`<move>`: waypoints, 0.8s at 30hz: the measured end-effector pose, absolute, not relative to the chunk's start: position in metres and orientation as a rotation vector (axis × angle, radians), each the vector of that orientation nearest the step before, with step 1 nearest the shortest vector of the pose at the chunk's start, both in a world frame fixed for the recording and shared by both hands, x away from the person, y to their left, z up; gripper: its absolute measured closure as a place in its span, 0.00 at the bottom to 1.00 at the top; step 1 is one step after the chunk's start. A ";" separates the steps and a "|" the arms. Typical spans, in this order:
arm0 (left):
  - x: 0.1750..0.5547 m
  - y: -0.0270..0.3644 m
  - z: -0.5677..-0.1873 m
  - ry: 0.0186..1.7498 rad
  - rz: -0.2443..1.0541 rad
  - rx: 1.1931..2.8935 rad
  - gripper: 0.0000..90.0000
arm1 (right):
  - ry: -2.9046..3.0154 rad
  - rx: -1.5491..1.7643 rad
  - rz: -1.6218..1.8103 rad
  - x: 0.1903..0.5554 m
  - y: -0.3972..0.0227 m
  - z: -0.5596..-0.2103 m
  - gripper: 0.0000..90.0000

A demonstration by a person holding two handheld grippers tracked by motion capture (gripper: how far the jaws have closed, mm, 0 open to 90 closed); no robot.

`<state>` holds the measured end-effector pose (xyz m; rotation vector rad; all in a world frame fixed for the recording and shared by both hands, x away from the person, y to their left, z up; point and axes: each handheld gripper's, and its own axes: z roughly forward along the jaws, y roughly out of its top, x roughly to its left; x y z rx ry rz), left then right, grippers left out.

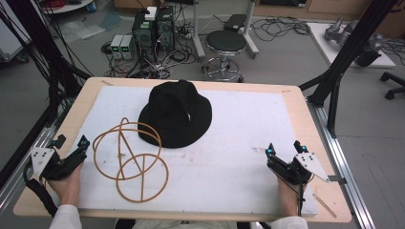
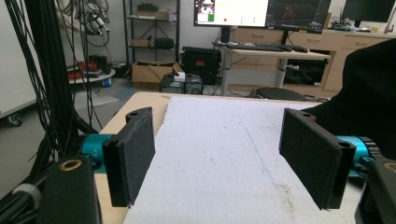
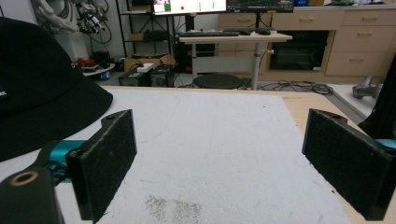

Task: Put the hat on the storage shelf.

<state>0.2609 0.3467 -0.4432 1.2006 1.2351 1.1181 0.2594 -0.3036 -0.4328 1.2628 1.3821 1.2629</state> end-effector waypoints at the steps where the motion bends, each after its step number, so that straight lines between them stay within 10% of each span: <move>1: 0.261 0.347 -0.443 1.235 1.118 1.201 0.30 | 1.383 1.265 1.262 0.260 -0.304 -0.433 0.10; 24: 0.260 0.348 -0.443 1.239 1.117 1.187 0.30 | 1.381 1.270 1.267 0.260 -0.304 -0.433 0.10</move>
